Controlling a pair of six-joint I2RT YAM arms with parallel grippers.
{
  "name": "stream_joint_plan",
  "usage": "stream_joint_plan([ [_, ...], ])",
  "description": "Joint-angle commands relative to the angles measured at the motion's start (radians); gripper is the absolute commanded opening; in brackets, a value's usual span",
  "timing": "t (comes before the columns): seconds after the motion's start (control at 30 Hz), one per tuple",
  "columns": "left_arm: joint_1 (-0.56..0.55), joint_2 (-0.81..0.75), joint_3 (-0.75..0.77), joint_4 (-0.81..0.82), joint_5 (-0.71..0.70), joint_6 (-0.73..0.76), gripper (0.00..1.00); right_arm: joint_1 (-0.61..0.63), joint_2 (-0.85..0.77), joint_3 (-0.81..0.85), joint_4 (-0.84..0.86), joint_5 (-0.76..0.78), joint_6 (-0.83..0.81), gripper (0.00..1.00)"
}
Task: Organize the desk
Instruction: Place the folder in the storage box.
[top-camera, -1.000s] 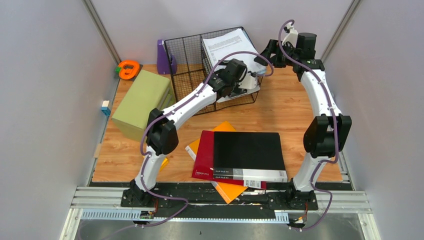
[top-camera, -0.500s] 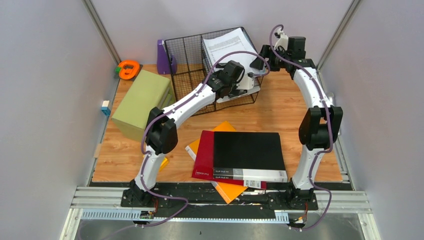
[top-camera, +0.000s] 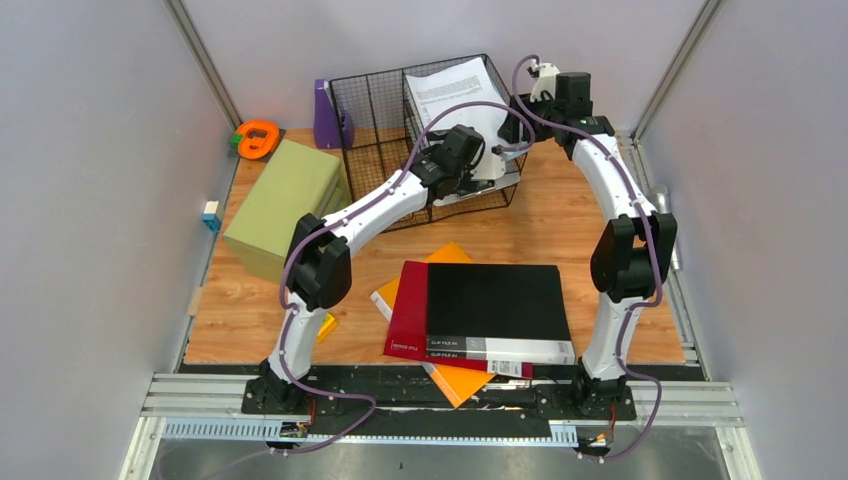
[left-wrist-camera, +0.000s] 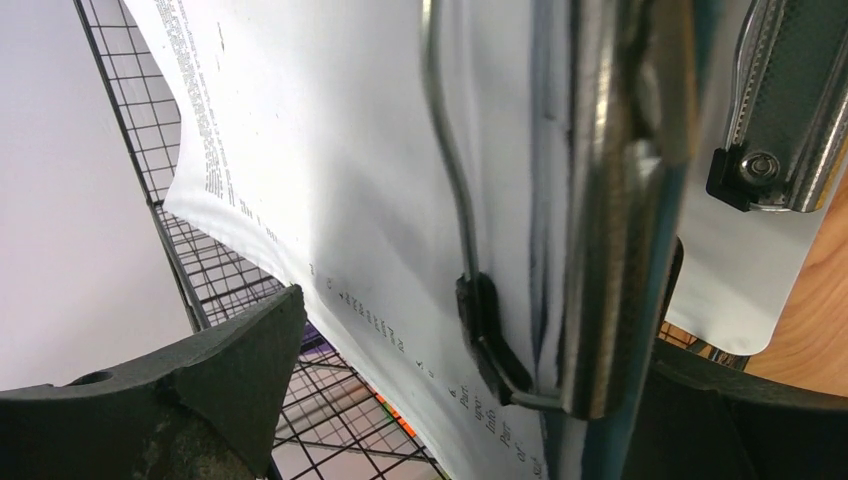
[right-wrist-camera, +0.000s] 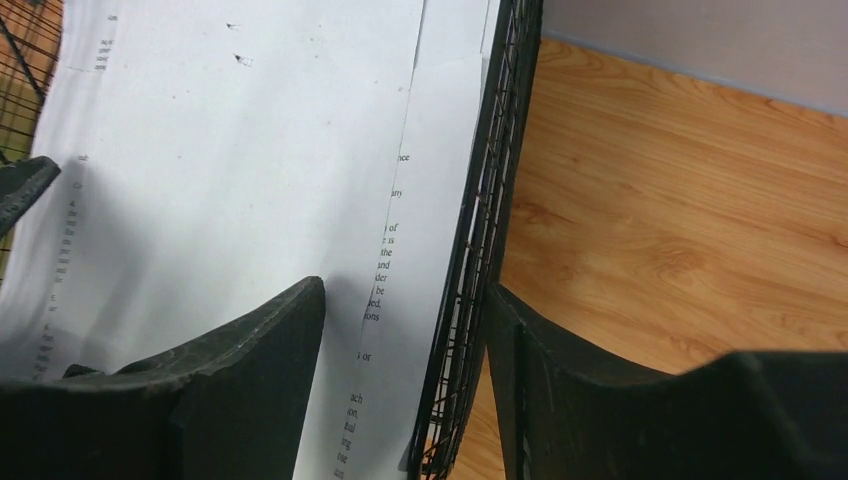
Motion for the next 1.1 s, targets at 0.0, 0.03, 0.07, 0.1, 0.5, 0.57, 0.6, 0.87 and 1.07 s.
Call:
stream_joint_plan([
  [0.0,0.015,-0.058,-0.024,-0.004,0.059,-0.044,1.0,0.021,0.031,-0.028,-0.062,0.15,-0.109,0.59],
  [0.03,0.018,-0.059,-0.025,-0.006,0.062,-0.048,1.0,0.025,0.031,-0.034,-0.062,0.163,-0.117,0.59],
  [0.07,0.021,-0.063,-0.025,-0.012,0.068,-0.049,1.0,0.03,0.032,-0.038,-0.061,0.174,-0.125,0.59],
  [0.1,0.022,-0.064,-0.027,-0.015,0.07,-0.052,1.0,0.036,0.035,-0.04,-0.061,0.191,-0.133,0.59],
  [0.5,0.052,-0.102,-0.052,-0.045,0.093,-0.047,1.0,0.085,0.04,-0.004,-0.086,0.35,-0.24,0.79],
  [0.57,0.056,-0.106,-0.053,-0.052,0.098,-0.052,1.0,0.086,0.033,0.034,-0.099,0.337,-0.233,0.8],
  [0.6,0.057,-0.107,-0.053,-0.054,0.098,-0.054,1.0,0.084,0.028,0.056,-0.106,0.328,-0.228,0.8],
  [0.87,0.065,-0.127,-0.074,-0.061,0.119,-0.086,0.99,0.083,0.039,0.235,-0.14,0.271,-0.158,0.81],
  [1.07,0.067,-0.135,-0.084,-0.062,0.127,-0.104,0.99,0.082,0.101,0.292,-0.143,0.282,-0.141,0.81],
])
